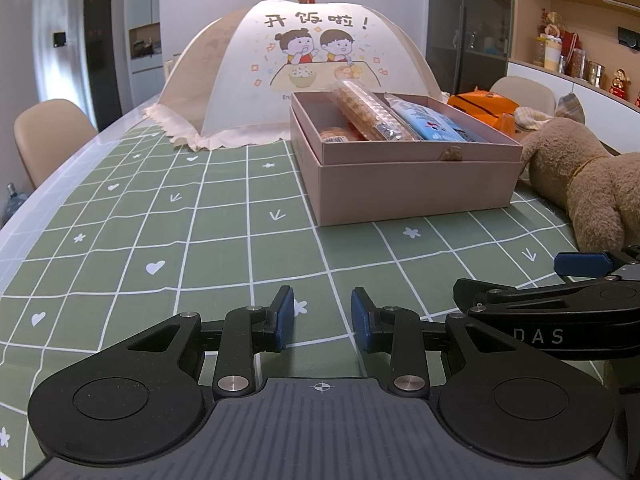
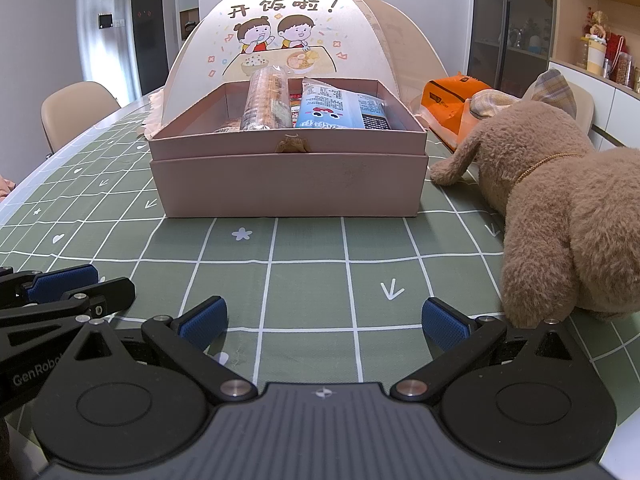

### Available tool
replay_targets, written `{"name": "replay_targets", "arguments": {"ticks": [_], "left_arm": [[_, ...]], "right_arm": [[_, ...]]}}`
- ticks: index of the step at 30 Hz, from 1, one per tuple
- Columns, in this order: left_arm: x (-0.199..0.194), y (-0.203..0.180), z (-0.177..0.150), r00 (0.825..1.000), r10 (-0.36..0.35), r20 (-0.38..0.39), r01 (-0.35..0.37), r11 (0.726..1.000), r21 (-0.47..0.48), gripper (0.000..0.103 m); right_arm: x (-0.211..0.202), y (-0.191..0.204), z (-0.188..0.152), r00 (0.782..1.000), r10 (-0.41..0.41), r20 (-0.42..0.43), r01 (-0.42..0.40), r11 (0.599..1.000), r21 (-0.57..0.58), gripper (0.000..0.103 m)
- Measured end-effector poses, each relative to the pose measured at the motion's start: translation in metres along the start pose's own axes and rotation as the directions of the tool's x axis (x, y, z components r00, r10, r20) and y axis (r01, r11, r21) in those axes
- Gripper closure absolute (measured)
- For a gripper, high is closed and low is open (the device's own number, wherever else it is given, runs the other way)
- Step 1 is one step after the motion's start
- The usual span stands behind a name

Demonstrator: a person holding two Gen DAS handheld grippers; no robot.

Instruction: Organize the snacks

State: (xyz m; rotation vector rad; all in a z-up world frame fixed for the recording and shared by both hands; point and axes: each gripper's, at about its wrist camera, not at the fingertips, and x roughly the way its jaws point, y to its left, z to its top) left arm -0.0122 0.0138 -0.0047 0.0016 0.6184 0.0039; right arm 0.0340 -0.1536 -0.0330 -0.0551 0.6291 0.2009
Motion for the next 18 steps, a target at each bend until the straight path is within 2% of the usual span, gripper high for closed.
{"name": "replay_targets", "arguments": {"ticks": [18], "left_arm": [[-0.0004, 0.0006, 0.0002, 1.0, -0.003, 0.0, 0.003, 1.0, -0.002, 0.067]], "right_arm": [[-0.0001, 0.0, -0.0001, 1.0, 0.0, 0.0, 0.0, 1.0, 0.0, 0.0]]}}
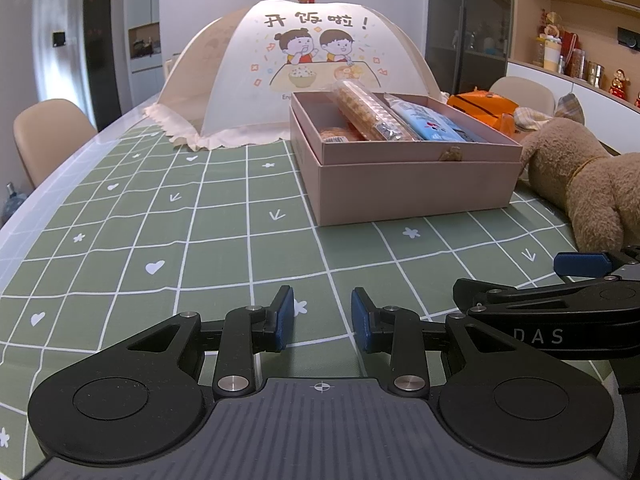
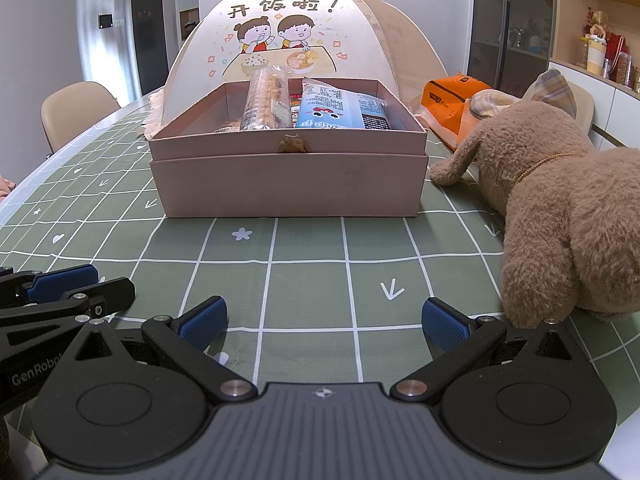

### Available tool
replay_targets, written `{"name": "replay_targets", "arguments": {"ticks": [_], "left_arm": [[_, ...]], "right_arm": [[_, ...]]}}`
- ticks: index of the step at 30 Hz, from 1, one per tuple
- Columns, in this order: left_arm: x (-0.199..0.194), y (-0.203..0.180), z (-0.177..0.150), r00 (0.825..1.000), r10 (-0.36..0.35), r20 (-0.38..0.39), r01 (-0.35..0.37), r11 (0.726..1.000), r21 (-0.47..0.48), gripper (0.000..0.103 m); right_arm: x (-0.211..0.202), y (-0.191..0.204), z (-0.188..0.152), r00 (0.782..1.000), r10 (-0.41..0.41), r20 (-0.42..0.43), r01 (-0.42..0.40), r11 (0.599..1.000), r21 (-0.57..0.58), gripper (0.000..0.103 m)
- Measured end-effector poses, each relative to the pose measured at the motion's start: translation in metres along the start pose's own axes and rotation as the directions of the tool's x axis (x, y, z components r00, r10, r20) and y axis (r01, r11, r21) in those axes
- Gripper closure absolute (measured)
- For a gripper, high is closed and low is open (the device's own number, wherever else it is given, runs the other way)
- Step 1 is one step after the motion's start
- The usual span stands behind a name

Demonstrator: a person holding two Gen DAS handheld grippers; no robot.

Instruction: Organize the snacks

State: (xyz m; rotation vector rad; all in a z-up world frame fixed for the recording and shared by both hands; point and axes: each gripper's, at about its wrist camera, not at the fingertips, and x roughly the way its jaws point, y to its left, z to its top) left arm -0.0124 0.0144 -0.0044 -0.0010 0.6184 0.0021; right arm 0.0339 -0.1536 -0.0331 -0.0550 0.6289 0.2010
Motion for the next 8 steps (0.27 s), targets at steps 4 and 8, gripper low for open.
{"name": "replay_targets", "arguments": {"ticks": [4, 8], "left_arm": [[0.0002, -0.0003, 0.0001, 1.0, 0.002, 0.001, -0.002, 1.0, 0.005, 0.068], [0.0007, 0.0001, 0.0002, 1.0, -0.001, 0.001, 0.001, 1.0, 0.006, 0.068]], "right_arm": [[-0.0001, 0.0001, 0.0, 1.0, 0.0, 0.0, 0.0, 1.0, 0.0, 0.0], [-0.0001, 0.0001, 0.0, 1.0, 0.0, 0.0, 0.0, 1.0, 0.0, 0.0]]}}
